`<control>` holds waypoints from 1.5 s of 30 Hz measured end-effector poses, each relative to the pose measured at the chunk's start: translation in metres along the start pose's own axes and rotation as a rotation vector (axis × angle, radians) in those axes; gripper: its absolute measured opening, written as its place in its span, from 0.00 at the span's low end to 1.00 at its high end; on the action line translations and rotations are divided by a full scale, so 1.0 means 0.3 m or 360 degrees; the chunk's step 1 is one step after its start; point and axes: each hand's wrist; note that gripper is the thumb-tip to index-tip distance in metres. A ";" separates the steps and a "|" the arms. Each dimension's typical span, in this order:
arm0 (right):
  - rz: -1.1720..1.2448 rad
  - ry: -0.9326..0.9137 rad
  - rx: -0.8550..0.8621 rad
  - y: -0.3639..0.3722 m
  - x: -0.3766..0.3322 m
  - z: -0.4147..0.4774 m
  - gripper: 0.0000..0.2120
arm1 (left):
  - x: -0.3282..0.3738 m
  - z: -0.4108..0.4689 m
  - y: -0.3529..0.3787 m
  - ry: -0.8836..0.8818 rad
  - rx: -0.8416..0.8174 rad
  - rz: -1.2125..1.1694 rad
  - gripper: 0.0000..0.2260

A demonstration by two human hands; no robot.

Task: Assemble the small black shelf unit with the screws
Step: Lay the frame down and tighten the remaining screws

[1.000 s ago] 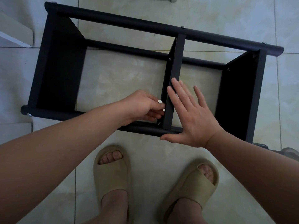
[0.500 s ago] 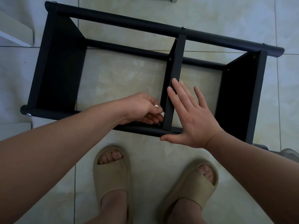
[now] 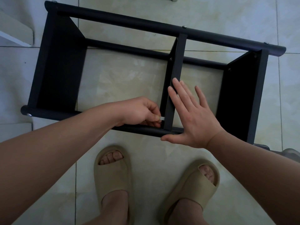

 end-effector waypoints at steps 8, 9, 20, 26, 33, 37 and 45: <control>0.0009 -0.0005 0.0016 0.004 0.000 0.000 0.58 | -0.007 -0.002 -0.004 -0.0058 -0.0027 0.0280 0.07; 0.0009 -0.0003 0.0016 0.004 0.000 0.000 0.59 | -0.007 -0.004 -0.009 -0.0074 -0.0025 0.0272 0.06; 0.0021 -0.0011 0.0046 0.009 0.000 0.000 0.58 | 0.012 0.009 -0.040 0.0117 0.0235 0.0848 0.04; 0.0022 -0.0012 0.0043 0.005 0.003 0.000 0.58 | 0.021 0.025 0.002 0.0019 0.0149 -0.0223 0.02; 0.0024 -0.0010 0.0035 0.002 0.001 -0.001 0.59 | 0.021 0.047 -0.001 -0.0045 0.0252 -0.0711 0.05; 0.0025 -0.0006 0.0033 0.001 -0.001 -0.001 0.59 | 0.019 0.057 0.002 -0.0014 0.0250 -0.0738 0.06; 0.0022 -0.0001 0.0015 0.002 -0.001 -0.001 0.59 | 0.014 0.044 0.004 0.0023 0.0227 -0.0652 0.05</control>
Point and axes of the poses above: each hand's wrist, its own z-axis towards the middle knuckle, its own y-axis out of the palm, x = y × z, and after that the axes turned 7 degrees about -x, right-handed
